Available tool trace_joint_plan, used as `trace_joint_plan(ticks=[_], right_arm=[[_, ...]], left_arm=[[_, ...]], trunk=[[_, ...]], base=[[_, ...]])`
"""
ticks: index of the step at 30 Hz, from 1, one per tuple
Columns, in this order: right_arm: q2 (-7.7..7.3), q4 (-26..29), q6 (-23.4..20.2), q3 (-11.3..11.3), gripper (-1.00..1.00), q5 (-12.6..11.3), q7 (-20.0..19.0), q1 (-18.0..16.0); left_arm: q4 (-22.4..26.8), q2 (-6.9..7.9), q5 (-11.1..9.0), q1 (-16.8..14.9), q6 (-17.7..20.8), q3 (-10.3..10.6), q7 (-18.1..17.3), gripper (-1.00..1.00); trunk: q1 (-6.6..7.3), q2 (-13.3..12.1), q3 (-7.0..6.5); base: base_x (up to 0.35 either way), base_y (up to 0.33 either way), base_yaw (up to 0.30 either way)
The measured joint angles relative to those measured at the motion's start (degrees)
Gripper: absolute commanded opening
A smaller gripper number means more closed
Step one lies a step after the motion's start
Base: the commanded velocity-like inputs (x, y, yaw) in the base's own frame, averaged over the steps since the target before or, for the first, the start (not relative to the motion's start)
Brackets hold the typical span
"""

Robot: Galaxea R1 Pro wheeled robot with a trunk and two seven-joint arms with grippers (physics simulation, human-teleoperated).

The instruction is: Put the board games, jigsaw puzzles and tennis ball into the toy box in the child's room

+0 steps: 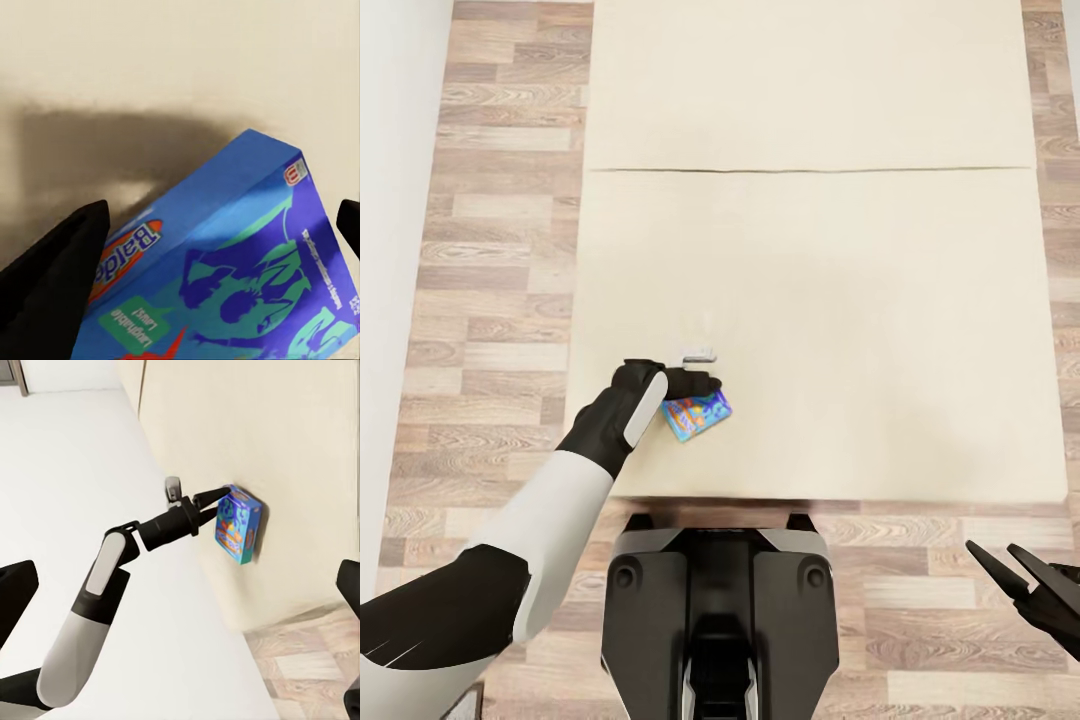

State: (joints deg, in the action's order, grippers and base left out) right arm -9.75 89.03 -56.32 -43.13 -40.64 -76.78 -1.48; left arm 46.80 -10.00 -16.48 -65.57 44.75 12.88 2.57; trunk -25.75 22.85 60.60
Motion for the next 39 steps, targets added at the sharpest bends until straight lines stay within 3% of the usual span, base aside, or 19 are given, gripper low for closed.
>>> trace_joint_plan(ticks=[39], right_arm=[[-0.09,0.00,0.00,0.08,1.00,-0.08,-0.09,0.00]], left_arm=[[-0.47,0.00,0.18,0.02,0.04,-0.01,0.04,1.00]], trunk=[[0.01,0.00,0.00]], base=[[-0.147,-0.005,0.000]])
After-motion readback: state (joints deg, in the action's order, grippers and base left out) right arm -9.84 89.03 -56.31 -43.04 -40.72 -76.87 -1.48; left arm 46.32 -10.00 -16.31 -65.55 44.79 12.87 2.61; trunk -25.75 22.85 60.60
